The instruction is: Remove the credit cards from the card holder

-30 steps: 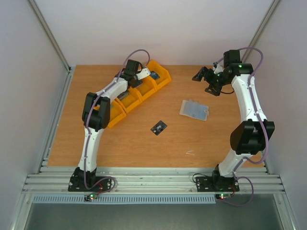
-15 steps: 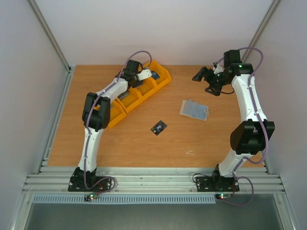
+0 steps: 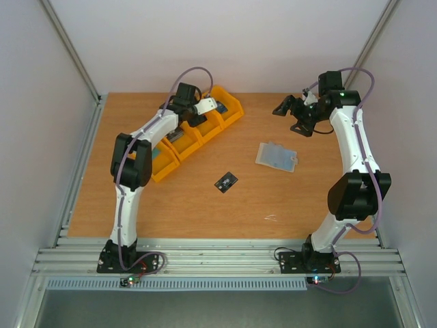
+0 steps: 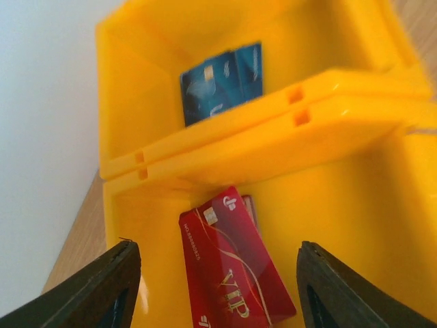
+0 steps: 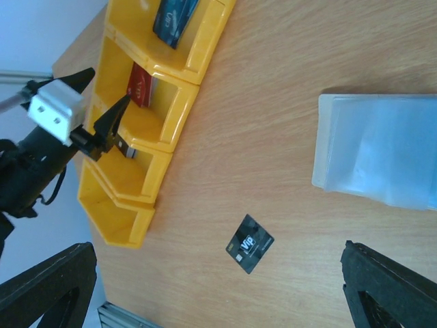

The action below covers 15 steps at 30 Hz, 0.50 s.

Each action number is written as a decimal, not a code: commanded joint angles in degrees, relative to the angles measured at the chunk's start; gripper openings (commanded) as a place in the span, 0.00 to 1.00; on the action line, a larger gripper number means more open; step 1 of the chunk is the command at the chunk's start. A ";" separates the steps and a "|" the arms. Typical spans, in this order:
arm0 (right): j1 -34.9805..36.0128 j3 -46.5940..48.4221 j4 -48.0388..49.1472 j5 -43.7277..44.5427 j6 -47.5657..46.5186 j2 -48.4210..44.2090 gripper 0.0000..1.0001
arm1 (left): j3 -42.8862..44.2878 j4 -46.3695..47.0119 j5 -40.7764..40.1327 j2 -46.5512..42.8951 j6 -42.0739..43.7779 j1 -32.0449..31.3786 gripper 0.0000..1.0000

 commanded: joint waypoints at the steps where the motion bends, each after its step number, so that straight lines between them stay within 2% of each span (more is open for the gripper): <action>1: 0.39 1.00 -0.16 -1.79 -0.98 0.51 0.97 | -0.65 -1.92 10.65 -8.27 -5.56 -0.08 0.65; 3: 2.82 1.50 -1.33 -0.07 -2.13 1.49 0.96 | -4.13 -4.45 15.06 -12.65 -7.86 -0.56 0.65; 5: 7.84 3.28 -4.77 4.02 -4.08 3.99 0.95 | -11.11 -6.72 19.15 -18.55 -8.34 -1.27 0.67; 7: 12.72 5.28 -8.91 9.63 -5.83 7.51 0.95 | -20.91 -4.37 22.44 -25.86 -9.08 -1.41 0.69; 9: 18.01 8.23 -12.66 14.26 -7.65 12.06 0.95 | -30.76 0.21 22.88 -33.61 -13.60 -1.30 0.73; 13: 25.92 15.44 -18.60 20.74 -9.49 22.10 0.97 | -45.69 5.66 22.58 -47.68 -25.40 -1.28 0.83; 15: 28.08 17.48 -20.04 23.31 -9.01 25.62 0.98 | -51.73 6.67 21.77 -53.45 -31.56 -1.28 0.95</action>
